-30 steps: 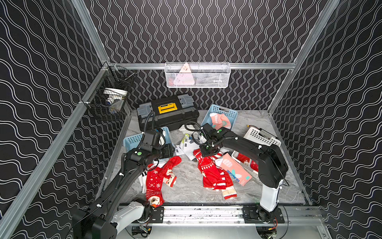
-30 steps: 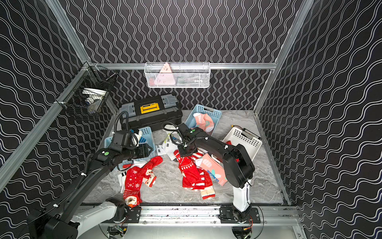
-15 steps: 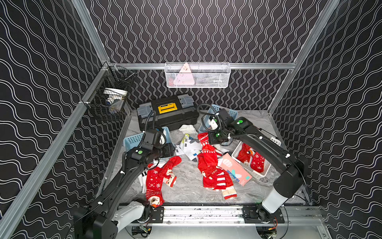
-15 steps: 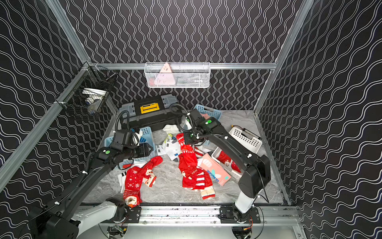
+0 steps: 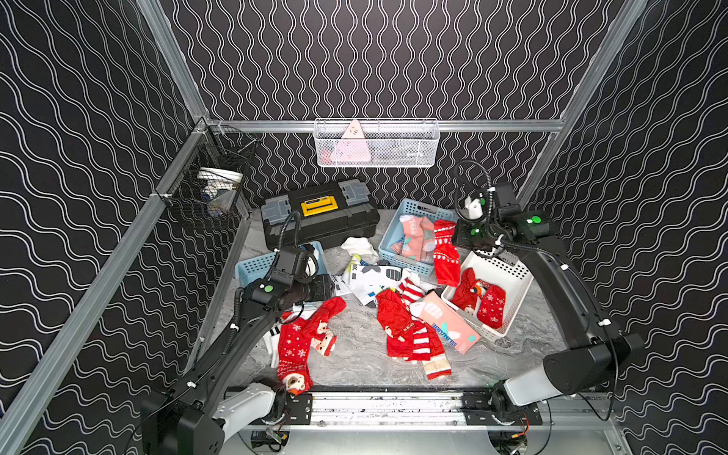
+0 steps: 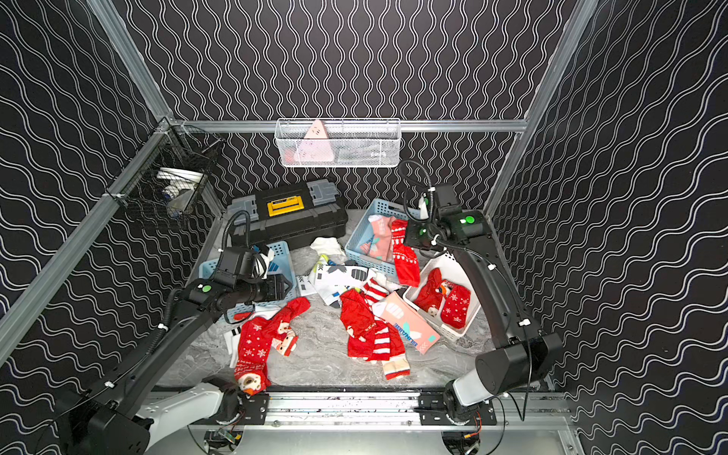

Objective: Sort the socks into the basket by color
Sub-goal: Place the sock in the bin.

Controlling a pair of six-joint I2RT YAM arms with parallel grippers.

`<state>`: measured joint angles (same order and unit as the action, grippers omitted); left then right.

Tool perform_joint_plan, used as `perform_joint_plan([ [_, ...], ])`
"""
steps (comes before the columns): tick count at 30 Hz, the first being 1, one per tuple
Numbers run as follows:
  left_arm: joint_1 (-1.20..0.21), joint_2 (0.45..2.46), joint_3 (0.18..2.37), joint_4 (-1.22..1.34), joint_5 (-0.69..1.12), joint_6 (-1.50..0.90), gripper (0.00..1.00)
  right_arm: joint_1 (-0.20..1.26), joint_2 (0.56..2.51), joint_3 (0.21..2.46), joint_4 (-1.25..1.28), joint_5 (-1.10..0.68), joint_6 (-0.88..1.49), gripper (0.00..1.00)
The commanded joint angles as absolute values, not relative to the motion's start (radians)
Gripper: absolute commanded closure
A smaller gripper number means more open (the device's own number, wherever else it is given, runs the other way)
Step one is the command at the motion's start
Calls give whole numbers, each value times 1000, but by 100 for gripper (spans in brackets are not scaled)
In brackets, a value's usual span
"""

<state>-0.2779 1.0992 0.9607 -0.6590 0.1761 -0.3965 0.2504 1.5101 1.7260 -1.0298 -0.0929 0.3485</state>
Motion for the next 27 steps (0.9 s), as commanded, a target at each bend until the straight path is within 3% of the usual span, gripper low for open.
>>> perform_joint_plan([
  [1,-297,1106,975,-676,167,-384,44,183,1482,1721,-1056,-84,367,100],
  [7,-361,1122,965,-674,144,-397,44,79,1465,1698,-1059,-75,388,100],
  [15,-422,1140,946,-676,118,-402,44,-10,1436,1477,-923,-118,456,100],
  [27,-447,1139,934,-679,110,-403,43,-74,1602,1261,-750,-105,511,100],
])
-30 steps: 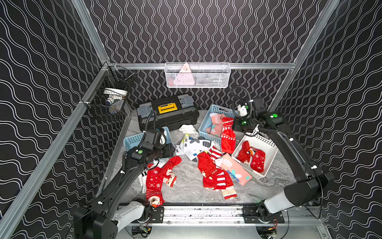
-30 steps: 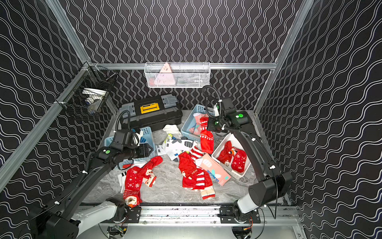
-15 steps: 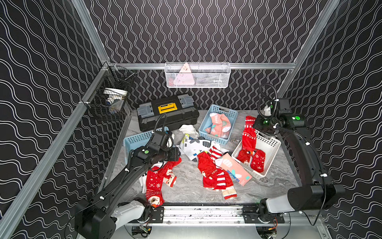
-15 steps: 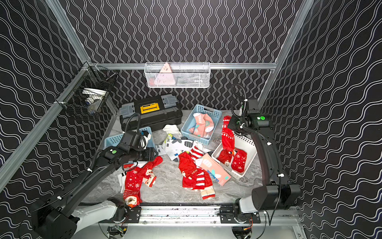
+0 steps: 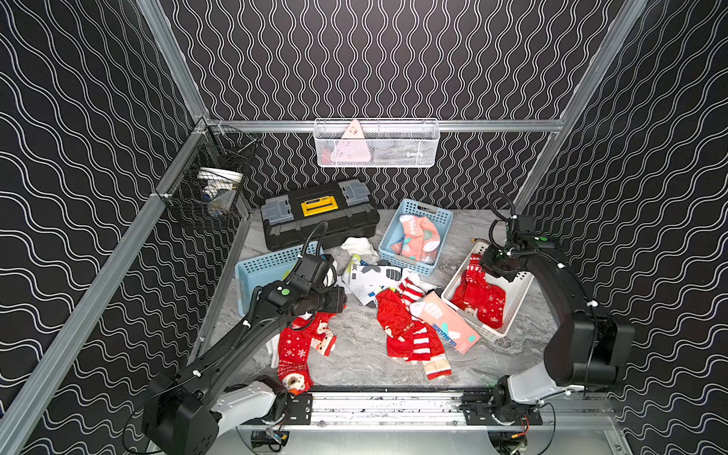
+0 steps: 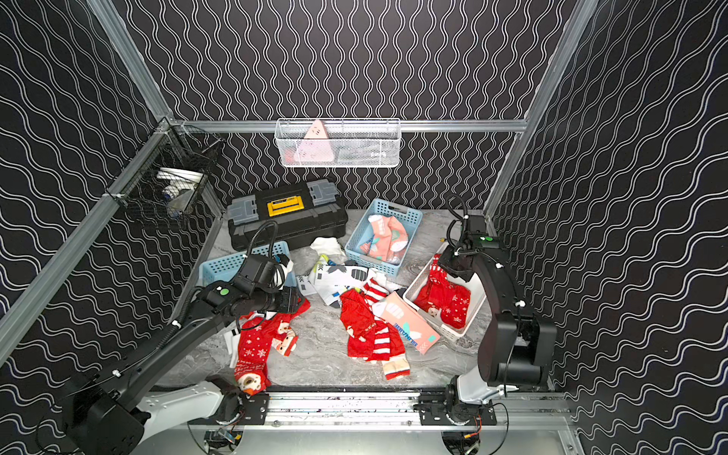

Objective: Sort the socks into the basket by color
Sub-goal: Place the sock in the bin, then pick up the sock at the center of the board.

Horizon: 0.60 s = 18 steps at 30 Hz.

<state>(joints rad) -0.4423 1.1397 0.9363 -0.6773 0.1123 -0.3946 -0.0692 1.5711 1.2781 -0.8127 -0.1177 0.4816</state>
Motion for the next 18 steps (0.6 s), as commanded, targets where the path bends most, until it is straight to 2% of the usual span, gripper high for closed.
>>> perform_joint_plan([
  [1,-449,1144,936,-671,112,-404,43,-74,1621,1254,-743,-98,511,100],
  [6,-469,1190,957,-635,115,-408,43,-79,1688,1234,-714,-75,513,100],
  [7,-474,1202,960,-627,115,-408,42,-79,1692,1229,-710,-73,515,96],
  [11,-485,1265,980,-595,117,-405,42,-80,1688,1211,-698,-80,514,66],
  [15,-488,1320,1001,-557,114,-402,42,-79,1676,1206,-705,-92,509,47],
  [18,-490,1371,1026,-539,91,-396,41,-78,1661,1211,-723,-97,505,28],
])
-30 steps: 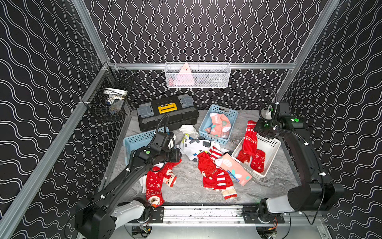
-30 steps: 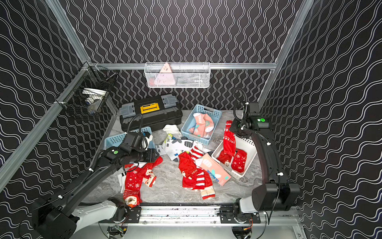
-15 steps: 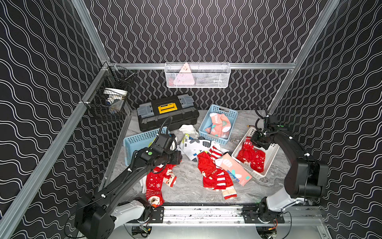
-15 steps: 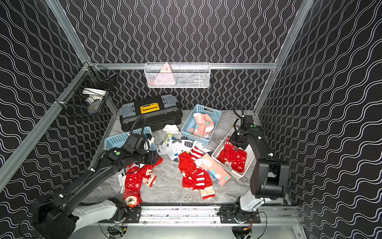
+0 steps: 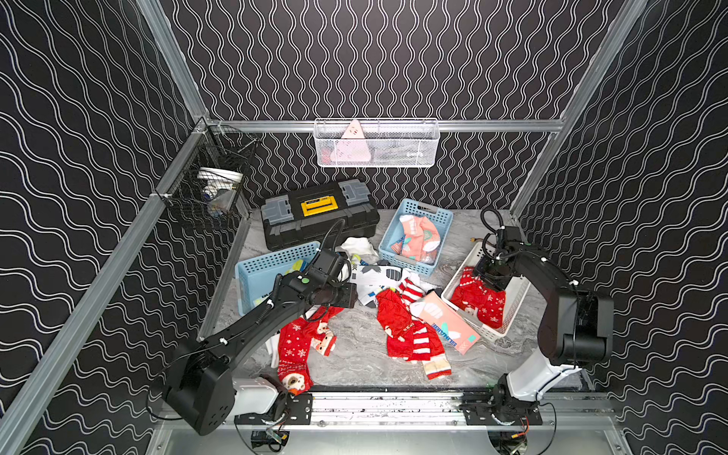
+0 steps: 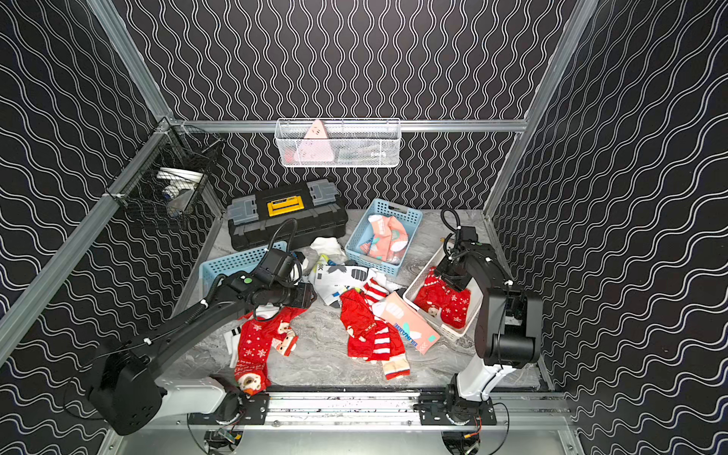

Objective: Sort the socks into the basket by color
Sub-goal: Pick up the sock at the center of the board.

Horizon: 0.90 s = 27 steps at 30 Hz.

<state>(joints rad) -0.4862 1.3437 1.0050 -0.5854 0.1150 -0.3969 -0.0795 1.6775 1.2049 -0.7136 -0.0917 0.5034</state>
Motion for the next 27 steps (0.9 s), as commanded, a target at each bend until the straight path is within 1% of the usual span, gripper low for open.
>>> perform_joint_plan([
  [1,-488,1388,1035,-533,83,-396,41,-78,1653,1215,-731,-97,502,20],
  [3,-490,1423,1053,-522,75,-390,41,-78,1632,1215,-741,-94,504,3],
  [4,-489,1444,1063,-515,76,-390,41,-78,1619,1212,-741,-98,503,0],
  [11,-512,1567,1131,-455,69,-388,41,-78,1543,1231,-788,-110,482,0],
  [19,-611,1765,1271,-398,41,-378,39,-65,1459,1249,-835,-171,462,0],
  [27,-681,1962,1448,-403,-92,-334,38,-54,1404,1244,-845,-219,465,0],
])
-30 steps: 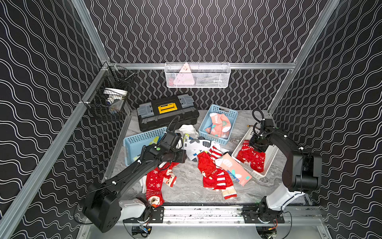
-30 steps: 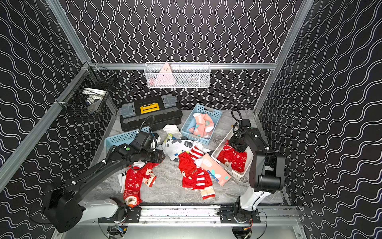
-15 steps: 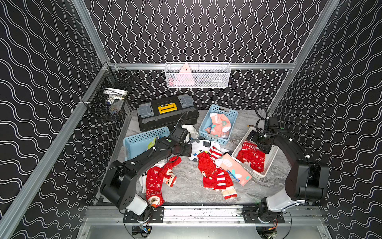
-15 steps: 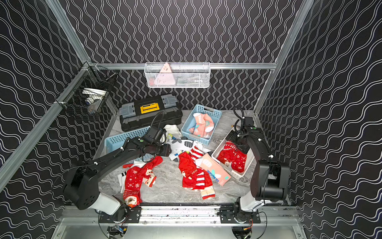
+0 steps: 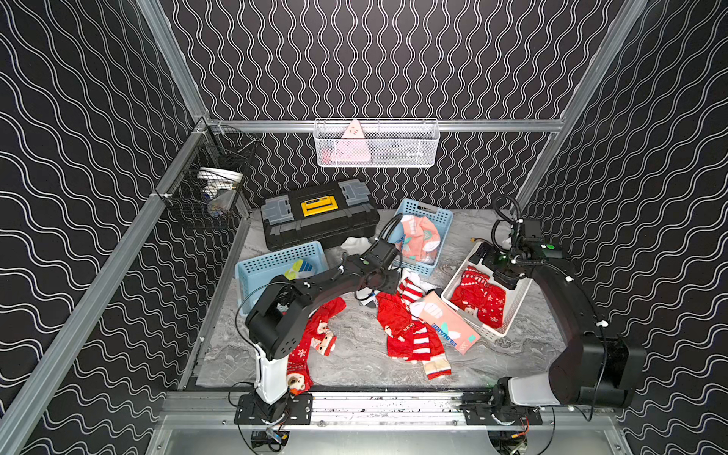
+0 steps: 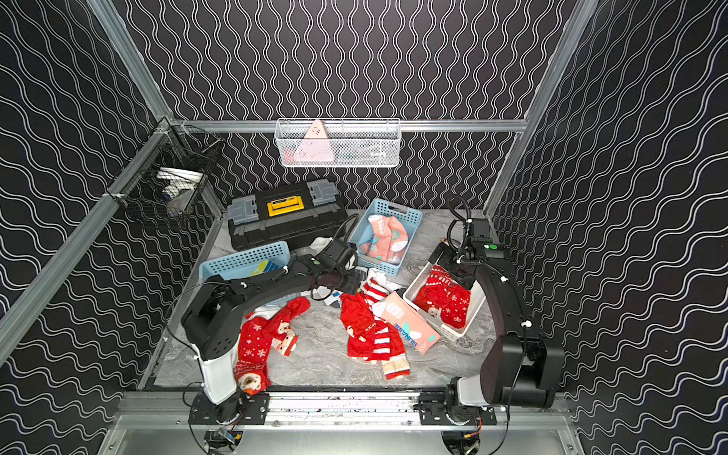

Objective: Sort the socks into the basket by color
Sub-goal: Pick up the sock at the center of the board.

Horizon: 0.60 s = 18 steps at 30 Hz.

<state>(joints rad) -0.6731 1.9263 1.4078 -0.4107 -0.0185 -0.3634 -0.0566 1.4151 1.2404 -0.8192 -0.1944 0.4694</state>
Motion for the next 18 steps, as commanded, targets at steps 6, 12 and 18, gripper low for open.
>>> perform_joint_plan([
  [6,-700,2070,1548,-438,-200,-295,38,-52,1388,1241,-842,-235,463,0],
  [12,-701,2107,1577,-426,-233,-269,41,-52,1389,1235,-830,-247,463,0],
  [18,-701,2125,1578,-422,-206,-274,81,-52,1400,1244,-830,-254,460,0],
])
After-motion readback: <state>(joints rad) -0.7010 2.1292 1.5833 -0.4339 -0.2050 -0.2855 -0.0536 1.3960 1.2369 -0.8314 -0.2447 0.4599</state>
